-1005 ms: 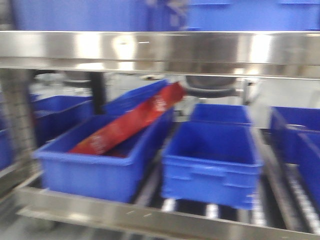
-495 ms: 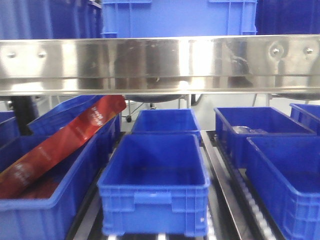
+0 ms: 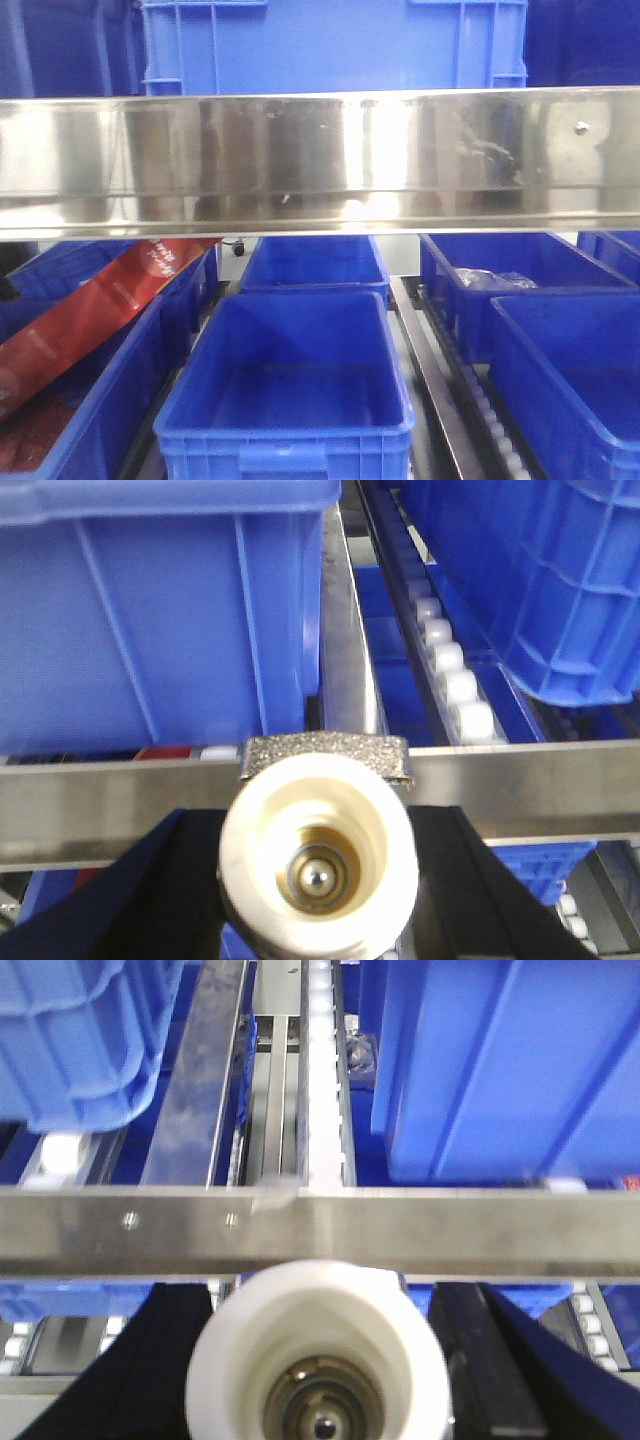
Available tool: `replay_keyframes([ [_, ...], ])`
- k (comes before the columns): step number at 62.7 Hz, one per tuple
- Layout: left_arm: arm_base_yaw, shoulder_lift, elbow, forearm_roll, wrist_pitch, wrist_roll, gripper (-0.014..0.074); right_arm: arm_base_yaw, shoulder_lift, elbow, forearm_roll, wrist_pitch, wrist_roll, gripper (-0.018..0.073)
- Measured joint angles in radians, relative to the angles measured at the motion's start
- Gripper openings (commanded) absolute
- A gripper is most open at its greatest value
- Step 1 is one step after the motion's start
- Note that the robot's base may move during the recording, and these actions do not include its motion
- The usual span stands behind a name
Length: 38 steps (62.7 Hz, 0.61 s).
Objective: Place valve from conveyor to right shelf box
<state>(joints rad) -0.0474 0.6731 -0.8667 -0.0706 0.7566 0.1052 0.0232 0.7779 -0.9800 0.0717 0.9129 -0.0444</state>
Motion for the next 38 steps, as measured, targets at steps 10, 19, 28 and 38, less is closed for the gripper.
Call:
replay_keyframes([
  [10, 0.0, 0.0, 0.0, 0.0, 0.0, 0.0, -0.0111, 0.0, 0.0, 0.0, 0.0, 0.0, 0.0, -0.0163],
  [19, 0.0, 0.0, 0.0, 0.0, 0.0, 0.0, -0.0111, 0.0, 0.0, 0.0, 0.0, 0.0, 0.0, -0.0163],
  [28, 0.0, 0.0, 0.0, 0.0, 0.0, 0.0, -0.0111, 0.0, 0.0, 0.0, 0.0, 0.0, -0.001, -0.0163],
  [38, 0.0, 0.0, 0.0, 0.0, 0.0, 0.0, -0.0111, 0.0, 0.0, 0.0, 0.0, 0.0, -0.001, -0.0163],
])
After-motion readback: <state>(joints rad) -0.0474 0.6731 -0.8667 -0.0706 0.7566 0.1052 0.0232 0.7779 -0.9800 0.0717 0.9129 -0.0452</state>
